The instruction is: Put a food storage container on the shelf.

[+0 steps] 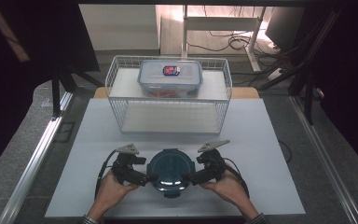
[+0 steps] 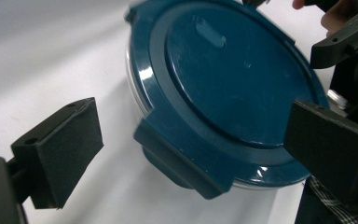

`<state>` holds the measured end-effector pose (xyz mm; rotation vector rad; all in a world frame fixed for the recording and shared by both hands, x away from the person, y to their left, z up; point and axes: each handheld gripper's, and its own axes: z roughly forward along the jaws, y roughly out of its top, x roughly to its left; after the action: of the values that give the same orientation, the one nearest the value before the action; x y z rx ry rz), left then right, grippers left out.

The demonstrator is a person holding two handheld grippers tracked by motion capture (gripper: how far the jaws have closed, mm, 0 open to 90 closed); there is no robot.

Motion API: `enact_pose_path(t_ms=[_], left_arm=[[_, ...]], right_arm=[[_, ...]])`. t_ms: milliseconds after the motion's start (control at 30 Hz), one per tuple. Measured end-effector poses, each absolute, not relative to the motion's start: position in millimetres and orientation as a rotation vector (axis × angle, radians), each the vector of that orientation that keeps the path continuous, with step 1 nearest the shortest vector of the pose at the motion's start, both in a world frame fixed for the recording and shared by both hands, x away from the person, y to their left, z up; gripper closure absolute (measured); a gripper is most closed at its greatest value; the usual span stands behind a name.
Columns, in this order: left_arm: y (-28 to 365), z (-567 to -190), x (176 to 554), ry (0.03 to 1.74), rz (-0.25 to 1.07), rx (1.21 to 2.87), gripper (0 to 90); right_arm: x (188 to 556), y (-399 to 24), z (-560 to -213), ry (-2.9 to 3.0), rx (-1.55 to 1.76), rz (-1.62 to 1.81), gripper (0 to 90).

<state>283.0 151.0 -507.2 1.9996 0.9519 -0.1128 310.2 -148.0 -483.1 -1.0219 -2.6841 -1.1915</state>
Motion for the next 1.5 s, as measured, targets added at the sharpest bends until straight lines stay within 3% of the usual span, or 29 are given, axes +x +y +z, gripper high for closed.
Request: enact_pose_path(t_ms=[133, 200, 300, 400, 533, 600, 633, 833, 1200, 1500], left_arm=[[154.2, -516.4, 282.2, 0.955, -0.206, 1.976, 8.3], [153.7, -519.7, 280.4, 0.945, -0.277, 1.958, 16.7], [155.3, -519.4, 279.4, 0.968, -0.290, 1.943, 19.2], [161.3, -517.9, 274.8, 0.975, -0.313, 1.901, 25.3], [171.8, -514.9, 263.1, 0.984, -0.344, 1.815, 42.9], [174.6, -513.6, 256.4, 0.970, -0.346, 1.798, 47.4], [176.7, -513.4, 253.3, 0.955, -0.347, 1.785, 54.3], [172.7, -508.8, 243.8, 0.920, -0.274, 1.818, 55.0], [177.6, -515.1, 247.5, 0.918, -0.301, 1.802, 54.3], [181.4, -522.4, 233.9, 1.049, -0.297, 1.713, 53.8]], right_arm=[[314.7, -150.3, -493.7, -2.569, -1.031, -1.158, 4.9], [315.0, -152.1, -496.6, -2.514, -1.001, -1.144, 9.9], [311.3, -151.9, -496.3, -2.538, -0.988, -1.126, 11.8], [308.5, -156.0, -491.6, -2.528, -0.987, -1.137, 19.4], [299.1, -166.6, -482.6, -2.478, -1.023, -1.197, 36.7], [293.4, -169.3, -479.9, -2.469, -1.036, -1.215, 40.4], [290.4, -170.3, -478.9, -2.473, -1.045, -1.218, 40.3], [284.7, -177.6, -479.3, -2.446, -1.043, -1.228, 44.8], [292.4, -187.7, -488.0, -2.294, -1.109, -1.198, 54.9], [281.3, -181.7, -482.5, -2.298, -1.168, -1.231, 55.5]])
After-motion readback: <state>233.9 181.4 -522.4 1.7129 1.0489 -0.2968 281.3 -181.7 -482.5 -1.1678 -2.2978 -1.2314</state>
